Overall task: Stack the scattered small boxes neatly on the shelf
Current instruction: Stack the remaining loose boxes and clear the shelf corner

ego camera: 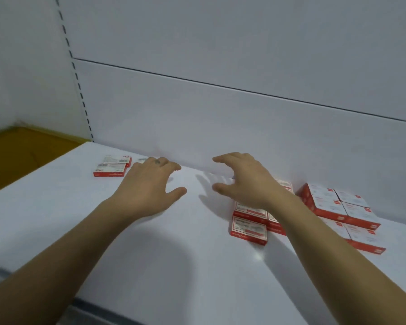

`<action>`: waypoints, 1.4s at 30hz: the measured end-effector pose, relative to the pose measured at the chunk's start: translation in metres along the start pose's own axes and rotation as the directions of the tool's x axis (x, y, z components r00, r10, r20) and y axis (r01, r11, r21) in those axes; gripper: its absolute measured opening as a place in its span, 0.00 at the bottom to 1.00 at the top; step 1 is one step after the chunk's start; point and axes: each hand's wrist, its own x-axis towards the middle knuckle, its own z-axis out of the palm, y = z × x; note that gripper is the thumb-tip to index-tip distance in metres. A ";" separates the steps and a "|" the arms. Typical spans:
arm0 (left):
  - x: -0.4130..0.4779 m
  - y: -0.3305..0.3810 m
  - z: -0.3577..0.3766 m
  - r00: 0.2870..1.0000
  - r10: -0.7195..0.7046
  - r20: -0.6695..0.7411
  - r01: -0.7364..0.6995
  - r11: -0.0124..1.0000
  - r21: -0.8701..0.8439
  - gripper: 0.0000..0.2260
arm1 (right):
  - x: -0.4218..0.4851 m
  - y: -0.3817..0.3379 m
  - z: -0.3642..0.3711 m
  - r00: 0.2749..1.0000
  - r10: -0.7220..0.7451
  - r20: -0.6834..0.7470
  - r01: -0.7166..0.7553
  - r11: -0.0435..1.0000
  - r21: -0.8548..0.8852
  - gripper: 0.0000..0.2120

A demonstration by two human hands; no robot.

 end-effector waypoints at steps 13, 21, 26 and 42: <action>-0.043 -0.117 -0.028 0.920 -0.393 0.016 0.390 0.916 0.091 0.32 | 0.100 -0.125 0.067 0.954 -0.196 0.228 0.208 0.978 -0.030 0.29; -0.071 -0.149 -0.041 0.896 -0.444 0.004 0.443 0.895 0.047 0.28 | 0.136 -0.173 0.109 0.952 -0.203 0.228 0.225 0.971 -0.075 0.29; -0.078 -0.162 -0.046 0.909 -0.416 -0.029 0.417 0.909 0.021 0.27 | 0.139 -0.180 0.124 0.968 -0.185 0.169 0.206 0.972 -0.113 0.16; -0.051 -0.151 -0.037 0.959 -0.281 0.030 0.282 0.958 -0.053 0.28 | 0.126 -0.167 0.115 0.989 -0.060 0.134 0.057 0.998 0.025 0.16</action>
